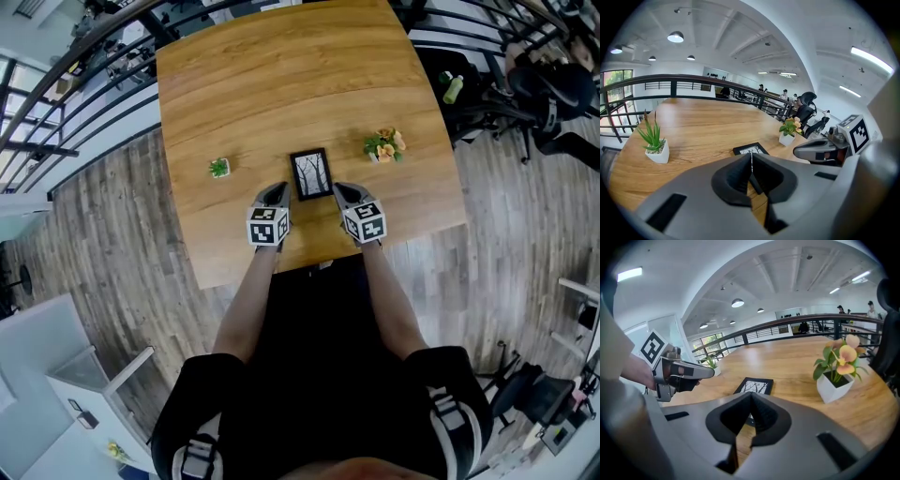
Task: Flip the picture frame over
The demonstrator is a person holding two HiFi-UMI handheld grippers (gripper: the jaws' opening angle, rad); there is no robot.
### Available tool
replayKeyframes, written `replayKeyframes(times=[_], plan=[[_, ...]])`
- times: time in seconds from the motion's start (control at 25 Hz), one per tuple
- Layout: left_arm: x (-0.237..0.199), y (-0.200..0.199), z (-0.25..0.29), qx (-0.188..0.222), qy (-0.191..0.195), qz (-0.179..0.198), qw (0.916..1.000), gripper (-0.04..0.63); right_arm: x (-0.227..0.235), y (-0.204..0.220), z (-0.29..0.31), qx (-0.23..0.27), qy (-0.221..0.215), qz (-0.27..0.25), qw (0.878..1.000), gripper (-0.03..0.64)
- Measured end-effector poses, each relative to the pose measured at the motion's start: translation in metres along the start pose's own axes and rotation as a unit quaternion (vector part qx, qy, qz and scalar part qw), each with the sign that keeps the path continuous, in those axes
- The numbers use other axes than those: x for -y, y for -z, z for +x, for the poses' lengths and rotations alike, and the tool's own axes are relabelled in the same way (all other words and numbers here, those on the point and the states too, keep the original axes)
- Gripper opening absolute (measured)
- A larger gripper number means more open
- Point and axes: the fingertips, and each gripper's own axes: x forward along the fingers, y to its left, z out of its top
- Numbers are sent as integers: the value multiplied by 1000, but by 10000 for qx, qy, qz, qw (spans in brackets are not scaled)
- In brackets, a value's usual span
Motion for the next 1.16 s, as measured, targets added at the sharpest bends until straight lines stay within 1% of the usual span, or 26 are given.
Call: replayKeyframes(times=[0.32, 0.6, 1.16], plan=[[4, -4, -16, 95, 13, 149, 9998, 26, -8, -8, -8, 102, 6, -98, 9999, 8], [-2, -5, -24, 126, -25, 118, 9998, 26, -25, -5, -6, 13, -80, -322, 9995, 8], [-8, -6, -20, 145, 6, 77, 9999, 25, -24, -6, 0, 0, -76, -327, 9994, 8]])
